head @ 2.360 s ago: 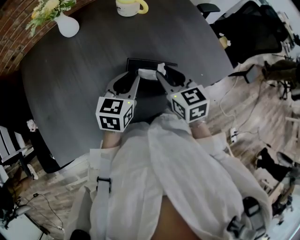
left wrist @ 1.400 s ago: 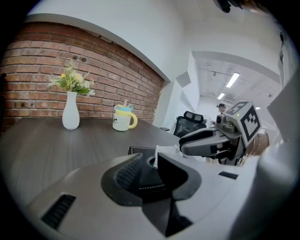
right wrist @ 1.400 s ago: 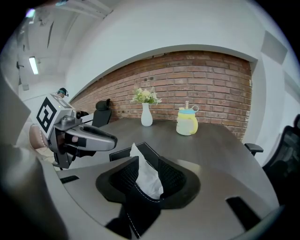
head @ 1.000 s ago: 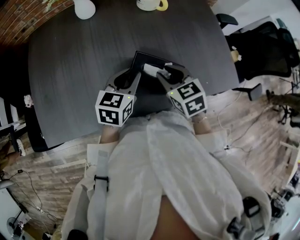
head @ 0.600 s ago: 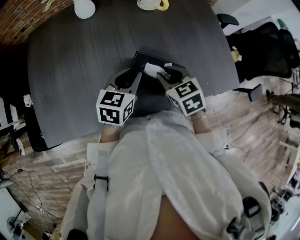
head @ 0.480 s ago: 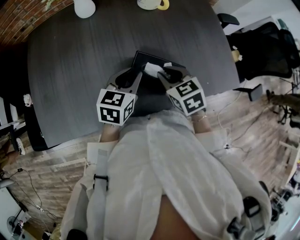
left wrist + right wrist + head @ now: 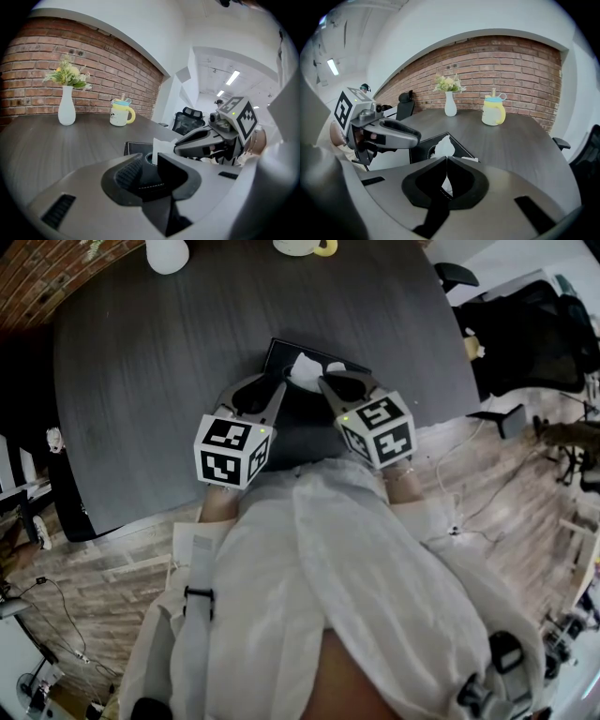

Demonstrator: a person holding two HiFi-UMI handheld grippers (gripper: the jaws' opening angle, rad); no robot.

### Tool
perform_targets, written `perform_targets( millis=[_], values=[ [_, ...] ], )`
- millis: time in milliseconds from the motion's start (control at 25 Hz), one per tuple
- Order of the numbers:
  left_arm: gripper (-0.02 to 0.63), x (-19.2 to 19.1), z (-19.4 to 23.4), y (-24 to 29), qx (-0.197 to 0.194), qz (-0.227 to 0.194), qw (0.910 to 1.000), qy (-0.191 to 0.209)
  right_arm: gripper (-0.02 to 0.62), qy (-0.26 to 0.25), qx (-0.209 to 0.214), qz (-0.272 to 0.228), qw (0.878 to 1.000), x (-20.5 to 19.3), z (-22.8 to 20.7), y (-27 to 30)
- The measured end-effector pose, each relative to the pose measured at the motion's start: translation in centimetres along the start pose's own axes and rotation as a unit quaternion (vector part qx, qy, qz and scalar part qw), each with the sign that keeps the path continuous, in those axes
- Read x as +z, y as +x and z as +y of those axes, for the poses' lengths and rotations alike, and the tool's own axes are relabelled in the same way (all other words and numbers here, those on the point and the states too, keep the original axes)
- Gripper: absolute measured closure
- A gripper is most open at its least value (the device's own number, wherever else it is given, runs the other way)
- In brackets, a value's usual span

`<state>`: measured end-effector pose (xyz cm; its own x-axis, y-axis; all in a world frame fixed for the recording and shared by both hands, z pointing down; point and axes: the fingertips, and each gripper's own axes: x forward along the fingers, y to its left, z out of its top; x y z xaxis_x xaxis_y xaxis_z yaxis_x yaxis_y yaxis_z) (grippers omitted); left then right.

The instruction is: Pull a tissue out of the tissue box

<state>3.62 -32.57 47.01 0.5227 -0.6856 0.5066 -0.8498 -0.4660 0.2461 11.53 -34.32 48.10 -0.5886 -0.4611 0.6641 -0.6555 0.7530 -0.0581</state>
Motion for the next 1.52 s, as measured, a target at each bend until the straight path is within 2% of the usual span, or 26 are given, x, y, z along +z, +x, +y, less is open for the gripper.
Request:
perform_targets(
  millis=[200, 360, 600, 1520],
  values=[
    [0.525, 0.0, -0.2, 0.0, -0.005, 0.001, 1.0, 0.005, 0.588, 0.05, 0.013, -0.013, 0.999, 0.3, 0.0, -0.3],
    [0.525, -0.1, -0.2, -0.2, -0.007, 0.0, 0.9999, 0.008, 0.588, 0.067, 0.006, -0.031, 0.997, 0.7, -0.1, -0.8],
    [0.525, 0.0, 0.0, -0.6, -0.01, -0.006, 0.9999, 0.012, 0.588, 0.07, -0.012, -0.05, 0.996, 1.4, 0.0, -1.3],
    [0.525, 0.5, -0.1, -1.1, -0.014, -0.016, 0.9995, 0.022, 0.588, 0.073, -0.035, -0.084, 0.993, 2.7, -0.7, -2.6]
  ],
)
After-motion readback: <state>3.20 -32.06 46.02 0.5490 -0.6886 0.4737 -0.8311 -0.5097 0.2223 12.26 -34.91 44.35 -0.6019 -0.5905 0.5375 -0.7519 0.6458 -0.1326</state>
